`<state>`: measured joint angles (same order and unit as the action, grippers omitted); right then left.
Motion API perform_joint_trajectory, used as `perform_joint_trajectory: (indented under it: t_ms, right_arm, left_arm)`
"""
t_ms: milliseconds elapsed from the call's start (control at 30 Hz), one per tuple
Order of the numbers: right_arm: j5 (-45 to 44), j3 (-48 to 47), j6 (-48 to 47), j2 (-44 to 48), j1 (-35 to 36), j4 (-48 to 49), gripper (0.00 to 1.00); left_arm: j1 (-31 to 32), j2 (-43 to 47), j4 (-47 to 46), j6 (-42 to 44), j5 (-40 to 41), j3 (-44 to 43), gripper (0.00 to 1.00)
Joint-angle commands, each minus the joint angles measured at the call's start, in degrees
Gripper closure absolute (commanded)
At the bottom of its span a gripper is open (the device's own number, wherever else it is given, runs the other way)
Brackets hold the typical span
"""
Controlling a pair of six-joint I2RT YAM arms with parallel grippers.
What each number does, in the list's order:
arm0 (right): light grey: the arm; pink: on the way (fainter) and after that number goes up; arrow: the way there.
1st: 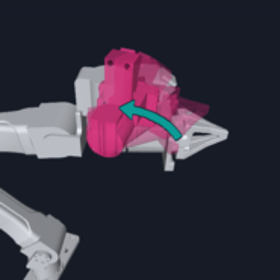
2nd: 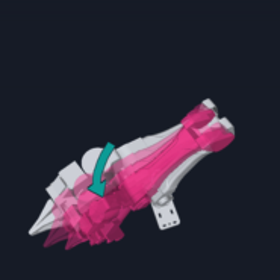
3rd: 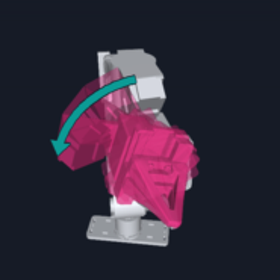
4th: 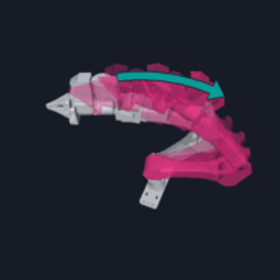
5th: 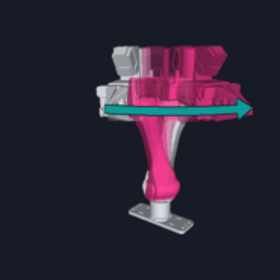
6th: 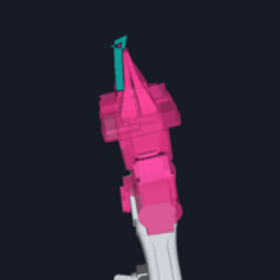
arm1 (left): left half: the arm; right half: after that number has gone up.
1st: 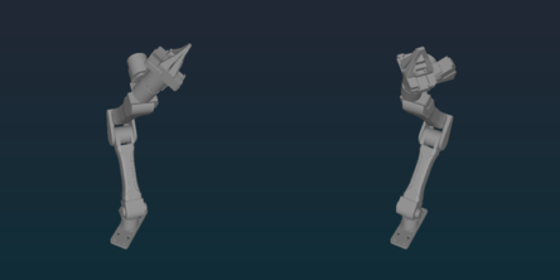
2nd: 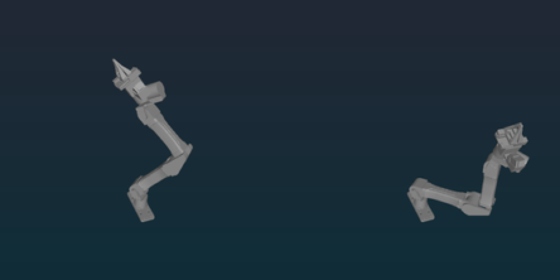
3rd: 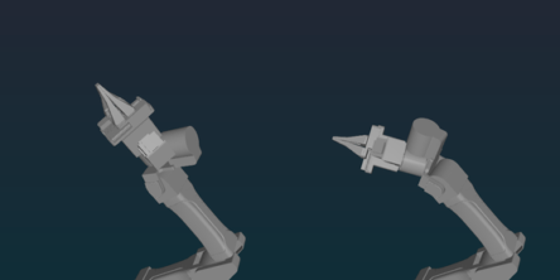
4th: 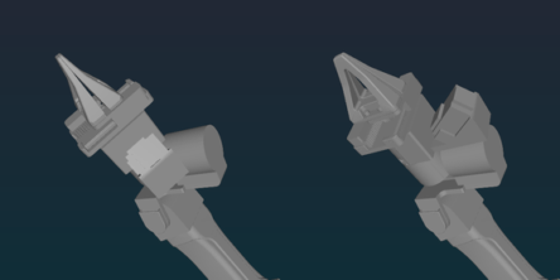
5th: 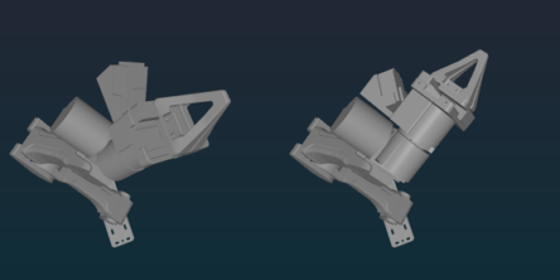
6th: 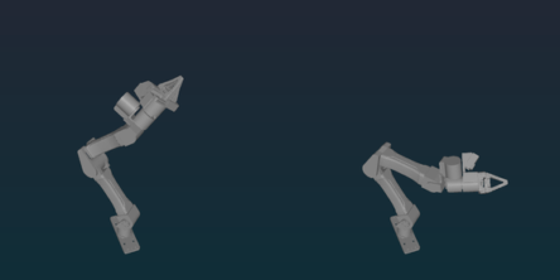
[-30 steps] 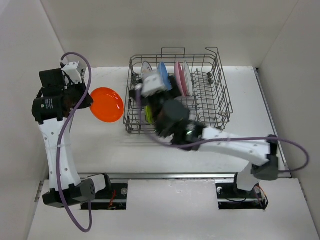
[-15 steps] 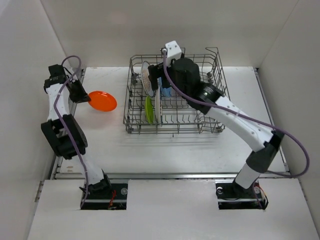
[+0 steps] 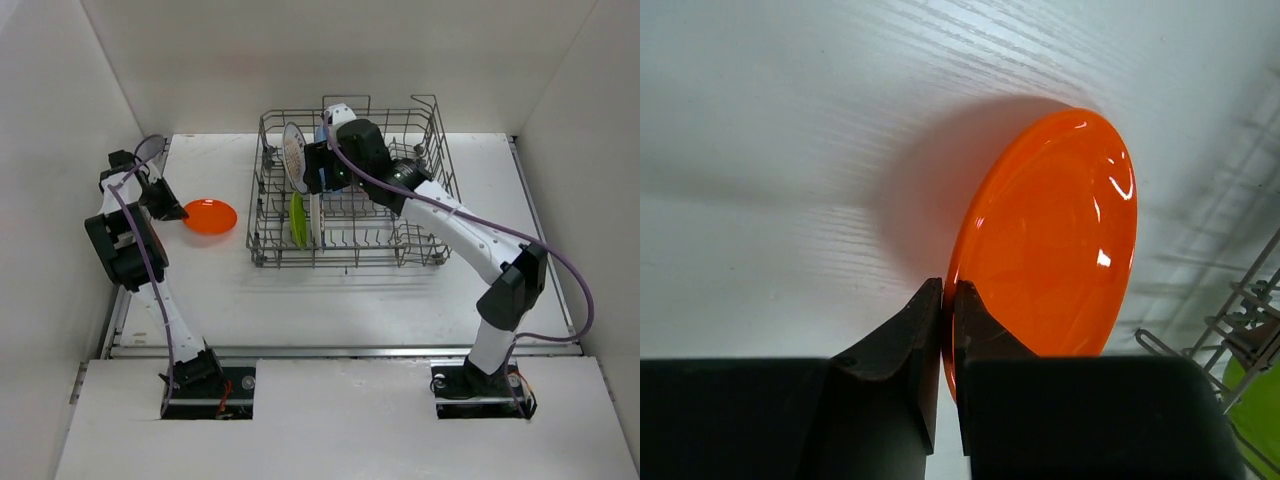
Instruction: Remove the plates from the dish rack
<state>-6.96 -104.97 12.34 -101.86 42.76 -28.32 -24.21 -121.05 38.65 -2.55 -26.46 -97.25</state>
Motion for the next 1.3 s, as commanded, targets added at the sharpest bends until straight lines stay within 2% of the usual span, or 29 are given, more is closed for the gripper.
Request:
perform_joint_trajectory:
  t_ms: [0,33,100,233,400,500,533,633,667,700,733,833,1000,1133,1267]
  right_arm:
    - [3.2,1.4,3.3,-2.3,0.2,-2.0,0.22]
    - [3.2,1.4,5.0,-2.3,0.2,-2.0,0.22]
    - [-0.3,0.9,7.1,-2.9,0.2,-4.4,0.22]
    - [-0.9,2.5,8.5,-2.3,0.2,-3.1,0.22]
    - [-1.4,5.2,9.6,-2.8,0.7,-1.9,0.28]
    - [-2.5,7.0,9.6,-2.8,2.1,0.2,0.44]
    - [-2.5,7.8,9.6,-2.8,2.8,1.0,0.58]
    - [-4.2,7.8,9.6,-2.3,4.0,1.5,0.81]
    - [-5.6,7.8,9.6,-2.3,4.5,1.5,0.93]
    - [-6.6,6.9,9.0,-1.7,4.5,1.5,1.00]
    - [-7.6,6.3,9.0,-1.1,5.2,0.9,1.00]
    - [-12.4,4.3,7.5,0.8,7.2,0.2,1.00]
    - [-21.8,1.9,1.6,2.5,11.1,0.7,1.00]
    - [-37.6,-3.6,-4.3,2.5,16.5,2.3,1.00]
    - [-47.3,-3.0,-14.7,3.0,21.3,9.2,1.00]
  left_arm:
    - [-0.9,0.2,0.6,2.1,-0.1,-1.6,0.94]
    - [-0.9,-0.4,0.6,2.1,-0.1,-1.1,0.89]
    - [-0.9,-0.9,1.2,2.1,-0.1,-1.1,0.88]
    - [-0.9,-0.9,2.7,4.0,-0.1,0.3,0.82]
    - [-0.9,-0.2,2.7,5.8,-1.6,2.4,0.68]
    - [-0.9,3.5,4.2,7.1,-2.9,4.7,0.60]
    - [-1.5,4.9,4.9,7.6,-2.9,5.9,0.58]
    - [-1.5,10.6,7.1,10.9,-2.9,6.5,0.46]
    - [-1.5,12.1,8.7,11.8,-2.9,5.9,0.41]
    - [-1.5,15.0,9.5,13.0,-3.4,5.8,0.34]
    - [-1.5,16.5,10.3,13.0,-3.4,4.9,0.31]
    - [-1.5,20.8,12.6,13.0,-4.4,2.6,0.28]
    - [-1.5,29.6,15.0,11.8,-13.7,1.5,0.20]
    - [-1.5,32.2,21.9,13.9,-15.8,-2.7,0.16]
    - [-0.9,33.3,30.9,17.8,-18.7,-8.2,0.15]
